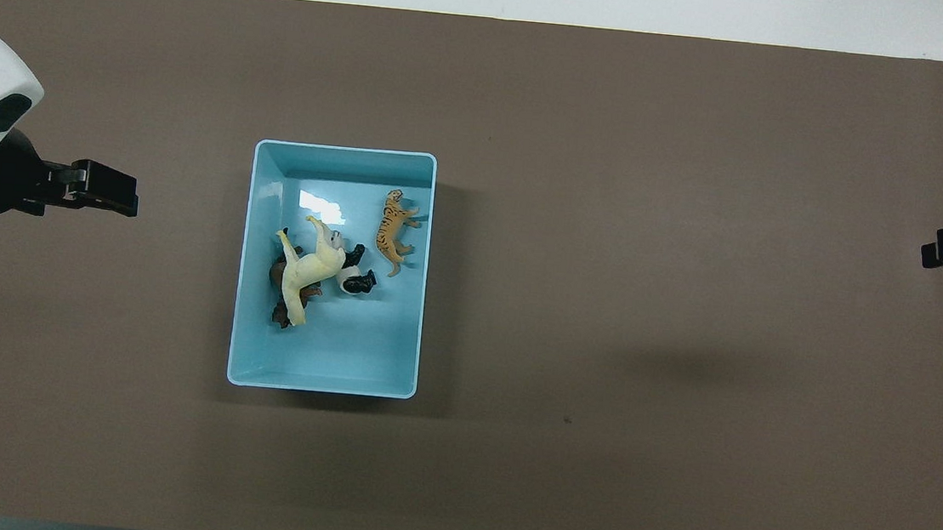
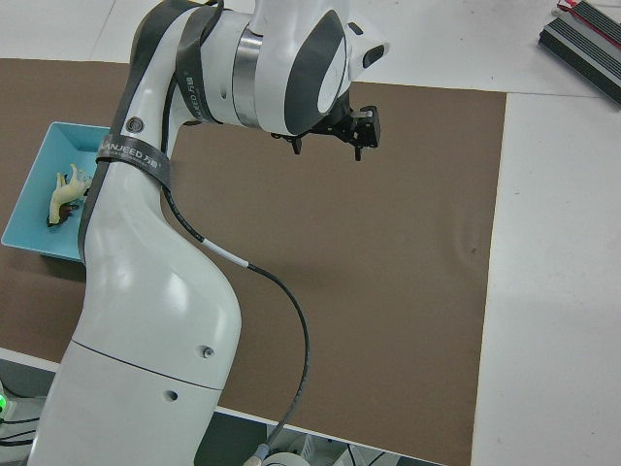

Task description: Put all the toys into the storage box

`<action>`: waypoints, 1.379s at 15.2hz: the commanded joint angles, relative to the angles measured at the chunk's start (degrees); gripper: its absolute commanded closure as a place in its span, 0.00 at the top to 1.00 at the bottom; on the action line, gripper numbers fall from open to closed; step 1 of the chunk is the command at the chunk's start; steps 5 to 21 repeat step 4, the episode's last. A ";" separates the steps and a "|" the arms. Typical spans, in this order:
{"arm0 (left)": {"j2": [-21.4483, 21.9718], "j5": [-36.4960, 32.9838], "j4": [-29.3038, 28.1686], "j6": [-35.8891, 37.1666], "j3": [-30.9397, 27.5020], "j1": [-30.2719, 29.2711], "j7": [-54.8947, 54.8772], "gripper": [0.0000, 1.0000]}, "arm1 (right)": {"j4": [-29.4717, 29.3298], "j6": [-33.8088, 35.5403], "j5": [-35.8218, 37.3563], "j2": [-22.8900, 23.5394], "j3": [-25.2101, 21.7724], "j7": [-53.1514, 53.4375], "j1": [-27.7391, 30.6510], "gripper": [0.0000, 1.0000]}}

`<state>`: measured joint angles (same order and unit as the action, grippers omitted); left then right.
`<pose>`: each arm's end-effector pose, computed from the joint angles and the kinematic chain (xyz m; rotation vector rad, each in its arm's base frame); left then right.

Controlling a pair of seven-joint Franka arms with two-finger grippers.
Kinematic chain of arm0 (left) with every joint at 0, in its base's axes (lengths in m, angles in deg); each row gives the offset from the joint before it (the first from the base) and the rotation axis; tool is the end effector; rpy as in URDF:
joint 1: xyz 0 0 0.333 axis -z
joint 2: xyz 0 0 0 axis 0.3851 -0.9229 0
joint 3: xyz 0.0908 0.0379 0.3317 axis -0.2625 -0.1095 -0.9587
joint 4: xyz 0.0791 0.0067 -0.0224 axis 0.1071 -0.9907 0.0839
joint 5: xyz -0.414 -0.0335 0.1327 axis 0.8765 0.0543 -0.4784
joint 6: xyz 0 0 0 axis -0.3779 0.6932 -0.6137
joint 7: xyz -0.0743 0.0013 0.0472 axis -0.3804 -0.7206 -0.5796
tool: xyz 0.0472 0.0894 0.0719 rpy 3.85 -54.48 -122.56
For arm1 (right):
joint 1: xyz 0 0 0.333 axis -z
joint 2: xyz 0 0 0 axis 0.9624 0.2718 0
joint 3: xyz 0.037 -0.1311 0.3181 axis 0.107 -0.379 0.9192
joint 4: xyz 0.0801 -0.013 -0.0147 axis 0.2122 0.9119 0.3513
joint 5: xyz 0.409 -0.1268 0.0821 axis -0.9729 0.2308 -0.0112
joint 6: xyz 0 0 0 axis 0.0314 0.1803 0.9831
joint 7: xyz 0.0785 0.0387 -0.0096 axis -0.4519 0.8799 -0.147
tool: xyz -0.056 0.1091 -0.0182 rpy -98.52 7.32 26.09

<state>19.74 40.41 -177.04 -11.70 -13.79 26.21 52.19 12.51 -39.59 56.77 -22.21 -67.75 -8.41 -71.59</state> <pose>0.5801 -0.0742 0.5904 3.1188 -0.0183 -0.0165 0.5975 -0.0711 0.6189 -3.1002 -0.0014 0.0566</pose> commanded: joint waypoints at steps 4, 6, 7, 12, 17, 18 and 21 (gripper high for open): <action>-0.31 0.30 3.22 2.37 0.51 -0.32 -0.09 1.00 | 0.38 -0.10 2.84 -0.80 1.02 -0.83 1.06 1.00; -0.31 0.30 3.22 2.37 0.51 -0.32 -0.09 1.00 | 0.38 -0.10 2.84 -0.80 1.02 -0.83 1.06 1.00; -0.31 0.30 3.22 2.37 0.51 -0.32 -0.09 1.00 | 0.38 -0.10 2.84 -0.80 1.02 -0.83 1.06 1.00; -0.31 0.30 3.22 2.37 0.51 -0.32 -0.09 1.00 | 0.38 -0.10 2.84 -0.80 1.02 -0.83 1.06 1.00; -0.31 0.30 3.22 2.37 0.51 -0.32 -0.09 1.00 | 0.38 -0.10 2.84 -0.80 1.02 -0.83 1.06 1.00; -0.31 0.30 3.22 2.37 0.51 -0.32 -0.09 1.00 | 0.38 -0.10 2.84 -0.80 1.02 -0.83 1.06 1.00; -0.31 0.30 3.22 2.37 0.51 -0.32 -0.09 1.00 | 0.38 -0.10 2.84 -0.80 1.02 -0.83 1.06 1.00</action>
